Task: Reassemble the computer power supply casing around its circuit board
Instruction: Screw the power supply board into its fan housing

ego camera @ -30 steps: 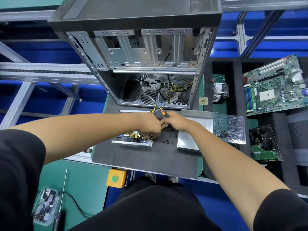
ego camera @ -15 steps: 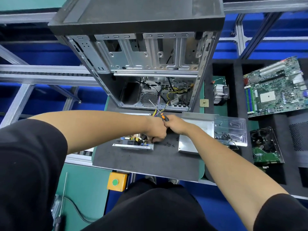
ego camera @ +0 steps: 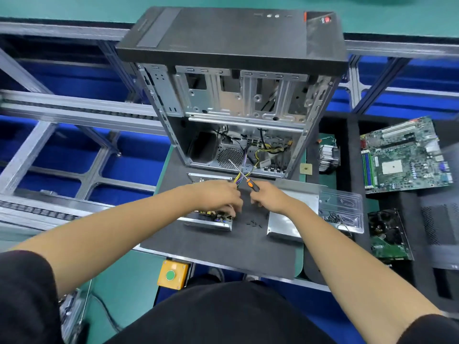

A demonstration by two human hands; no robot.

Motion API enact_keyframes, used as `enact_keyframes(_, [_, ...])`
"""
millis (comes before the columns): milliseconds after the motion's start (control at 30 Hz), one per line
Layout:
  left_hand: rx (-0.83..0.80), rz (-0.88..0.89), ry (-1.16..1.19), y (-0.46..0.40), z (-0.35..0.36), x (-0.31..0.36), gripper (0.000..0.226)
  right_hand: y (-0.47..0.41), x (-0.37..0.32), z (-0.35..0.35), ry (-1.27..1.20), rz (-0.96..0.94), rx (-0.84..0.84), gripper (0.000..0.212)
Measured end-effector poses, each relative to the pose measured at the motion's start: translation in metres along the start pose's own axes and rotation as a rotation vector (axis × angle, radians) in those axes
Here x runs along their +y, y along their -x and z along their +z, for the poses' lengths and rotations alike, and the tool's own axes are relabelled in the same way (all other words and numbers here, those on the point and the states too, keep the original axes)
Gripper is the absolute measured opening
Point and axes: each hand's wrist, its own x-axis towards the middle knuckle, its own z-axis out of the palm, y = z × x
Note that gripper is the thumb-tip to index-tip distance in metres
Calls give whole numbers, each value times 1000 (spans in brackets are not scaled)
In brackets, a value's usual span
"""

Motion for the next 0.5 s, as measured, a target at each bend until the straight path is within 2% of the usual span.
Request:
enact_keyframes(67, [284, -145, 195, 39, 16, -10, 36, 6, -2, 2, 19, -11, 30, 16])
enact_keyframes(100, [374, -225, 244, 59, 29, -12, 43, 10, -3, 4, 19, -24, 43, 14])
enact_keyframes(133, [388, -300, 248, 77, 42, -11, 52, 13, -5, 8, 6, -33, 52, 12])
enact_keyframes(200, [281, -394, 200, 101, 69, -8, 66, 21, -7, 21, -53, -51, 69, 9])
enact_keyframes(300, [169, -440, 158, 107, 93, -3, 61, 30, -7, 44, -129, -44, 115, 17])
enact_keyframes(433, [242, -398, 189, 104, 91, -4, 49, 40, -10, 72, -194, -19, 214, 6])
enact_keyframes(500, [327, -388, 286, 108, 79, -5, 50, 42, -12, 77, -219, -60, 288, 12])
